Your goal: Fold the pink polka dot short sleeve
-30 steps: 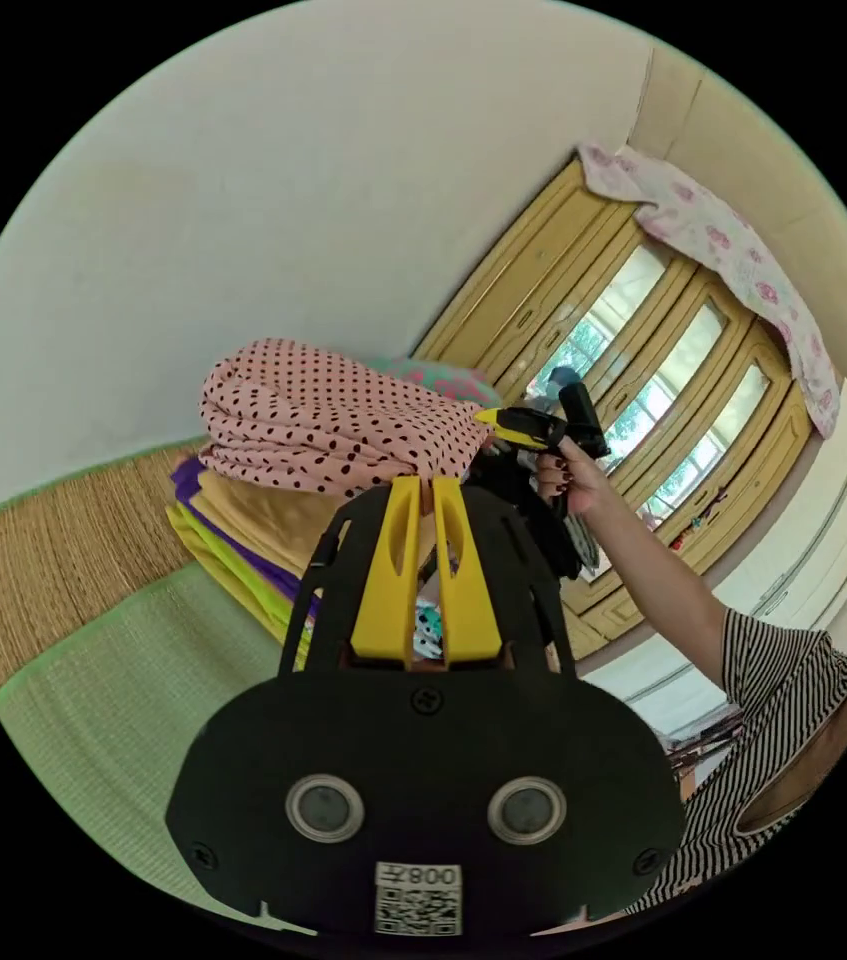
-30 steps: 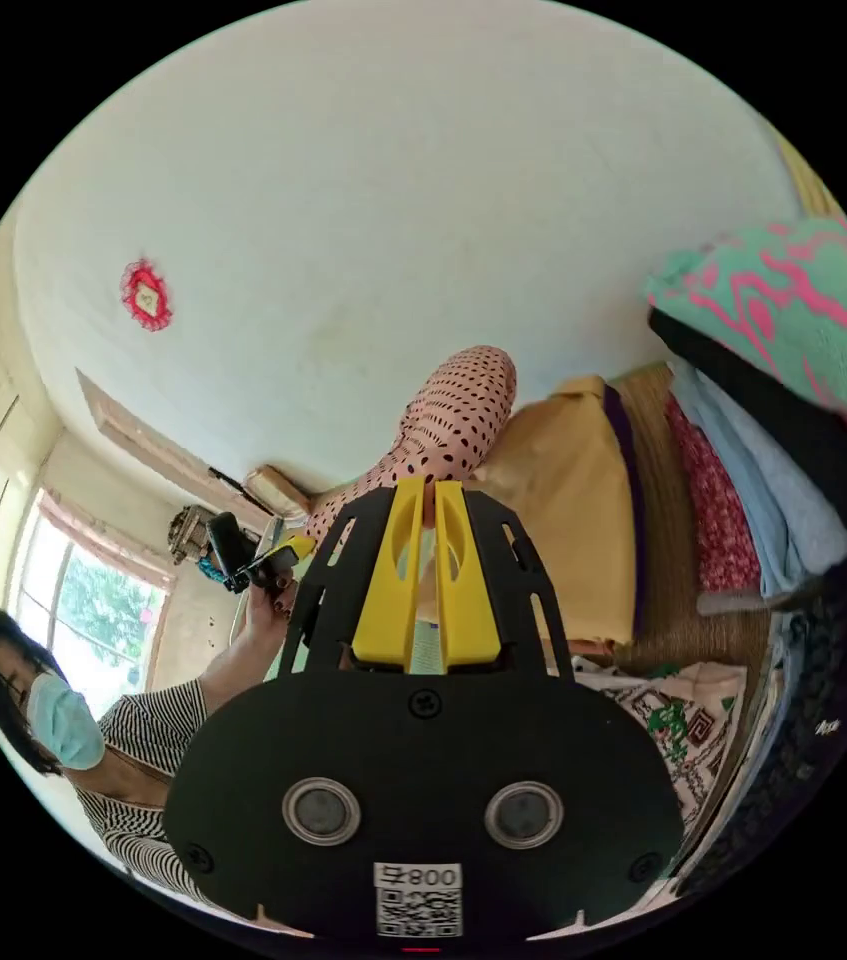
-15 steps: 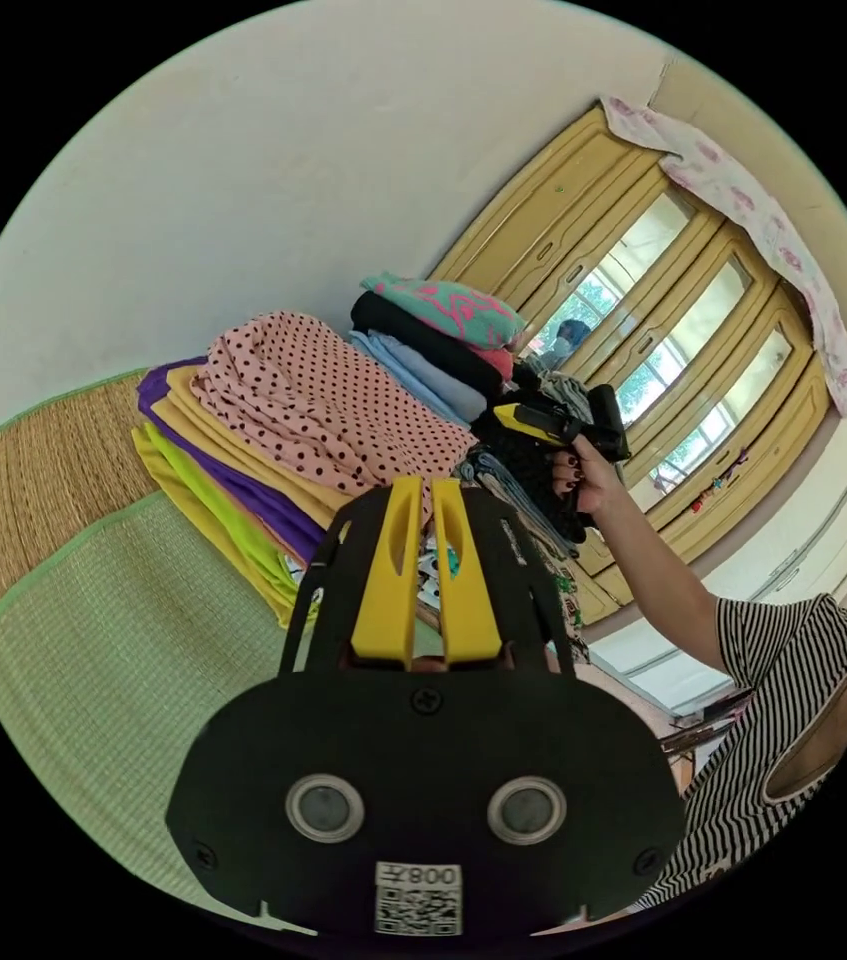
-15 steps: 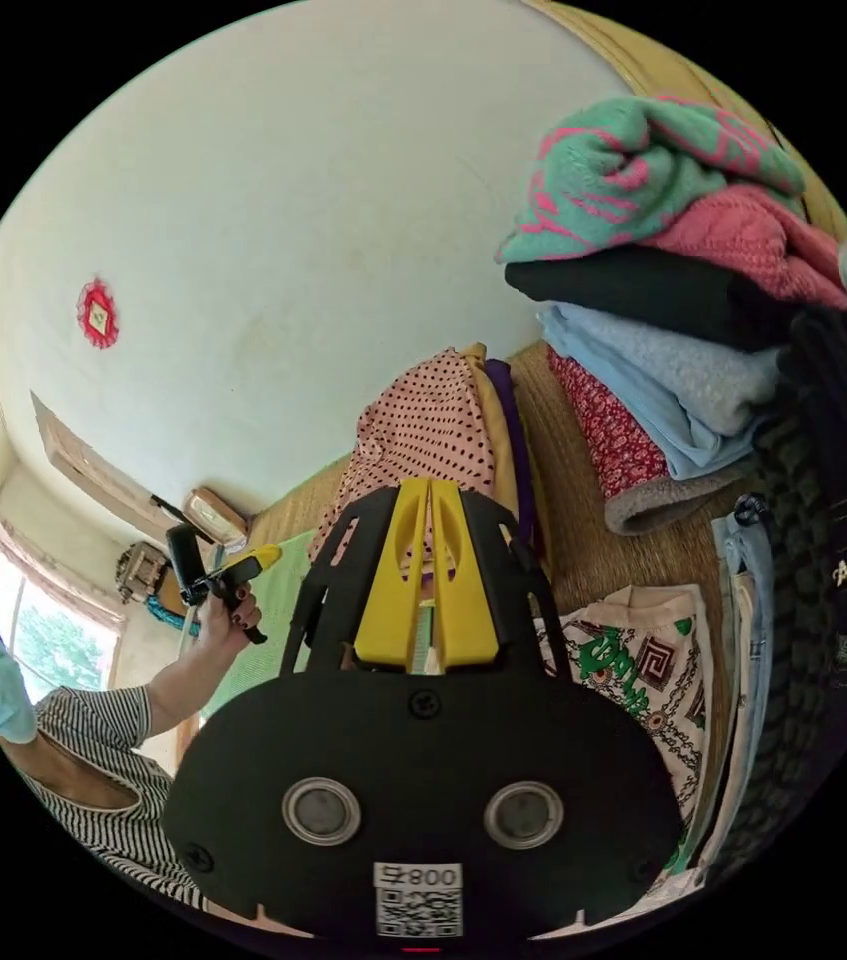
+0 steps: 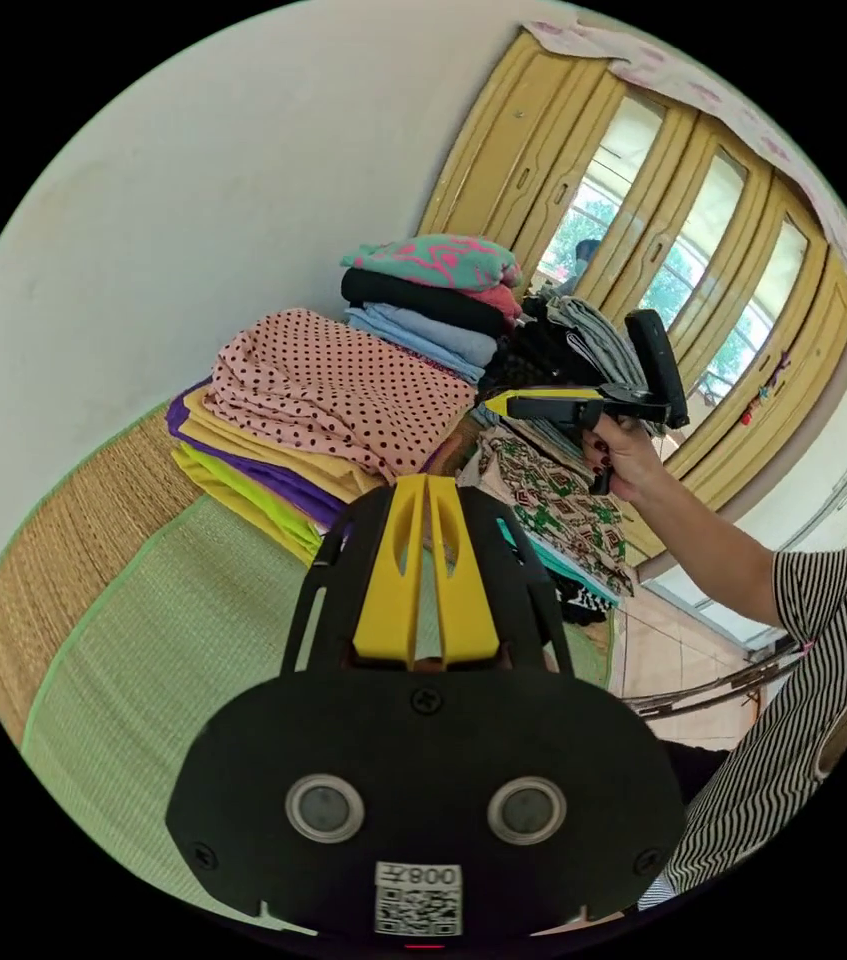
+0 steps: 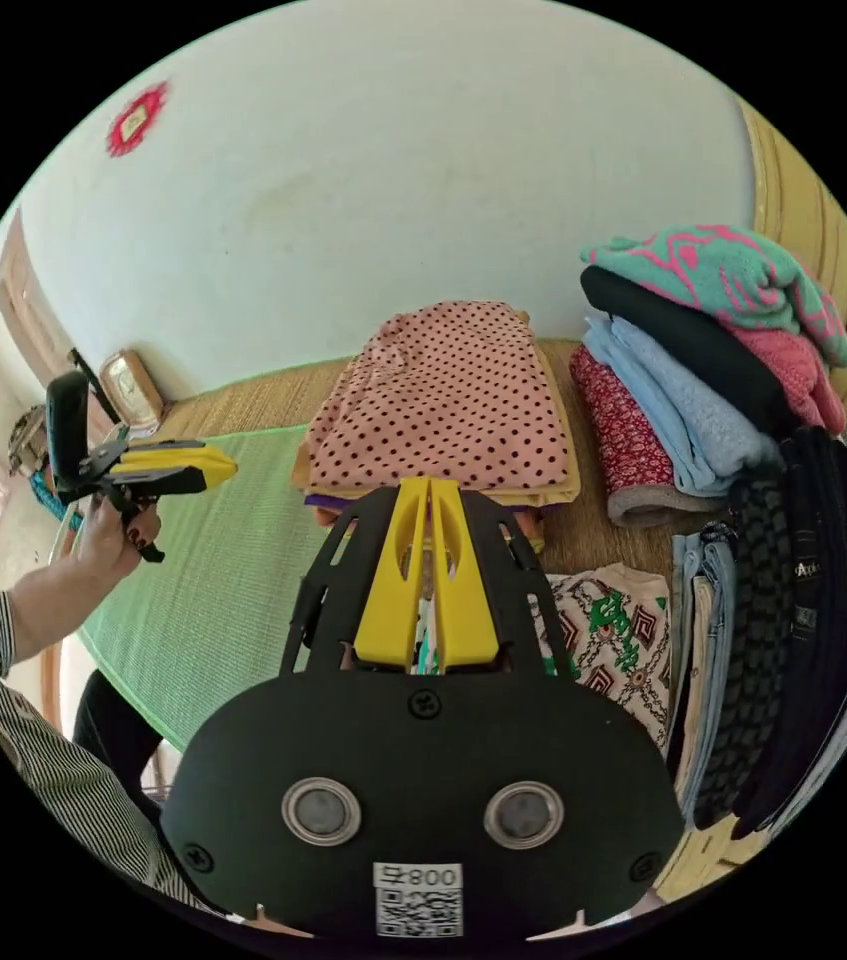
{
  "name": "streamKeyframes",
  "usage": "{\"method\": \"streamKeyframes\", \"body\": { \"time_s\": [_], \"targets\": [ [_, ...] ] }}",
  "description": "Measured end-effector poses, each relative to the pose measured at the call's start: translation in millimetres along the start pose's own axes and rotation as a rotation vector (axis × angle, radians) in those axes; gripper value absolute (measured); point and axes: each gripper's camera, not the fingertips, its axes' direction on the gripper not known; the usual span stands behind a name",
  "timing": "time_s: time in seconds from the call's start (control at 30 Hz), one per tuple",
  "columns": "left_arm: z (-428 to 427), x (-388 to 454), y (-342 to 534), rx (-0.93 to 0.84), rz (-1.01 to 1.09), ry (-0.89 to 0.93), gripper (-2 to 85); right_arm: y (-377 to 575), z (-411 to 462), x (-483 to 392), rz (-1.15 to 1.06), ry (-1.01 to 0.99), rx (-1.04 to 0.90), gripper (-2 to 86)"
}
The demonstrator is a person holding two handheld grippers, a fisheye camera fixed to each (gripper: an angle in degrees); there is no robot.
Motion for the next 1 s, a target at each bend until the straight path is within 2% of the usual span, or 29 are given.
{"method": "streamKeyframes", "body": {
  "time_s": [0.13,0.23,0.33,0.5,0.73,0.8,1.0],
  "targets": [
    [-25,80,49,-0.083,0.116,-0.185,0.2,45,-11,-114,-0.202,0.127,-0.057,0.0],
    [-37,130,96,-0.18,0.132,-0.236,0.2,86,-8,-204,-0.358,0.243,-0.164,0.0],
    [-50,168,147,-0.266,0.086,-0.278,0.2,125,-16,-281,-0.484,0.328,-0.213,0.0],
    [-74,211,220,-0.364,-0.008,-0.296,0.2,176,-55,-387,-0.609,0.455,-0.173,0.0],
    [-99,266,298,-0.403,-0.127,-0.284,0.2,221,-86,-473,-0.721,0.674,-0.135,-0.1],
    [-99,282,309,-0.409,-0.119,-0.289,0.2,240,-96,-497,-0.765,0.747,-0.089,-0.1],
    [-93,331,325,-0.404,-0.042,-0.316,0.2,274,-123,-525,-0.773,0.779,-0.043,-0.1]
  ]
}}
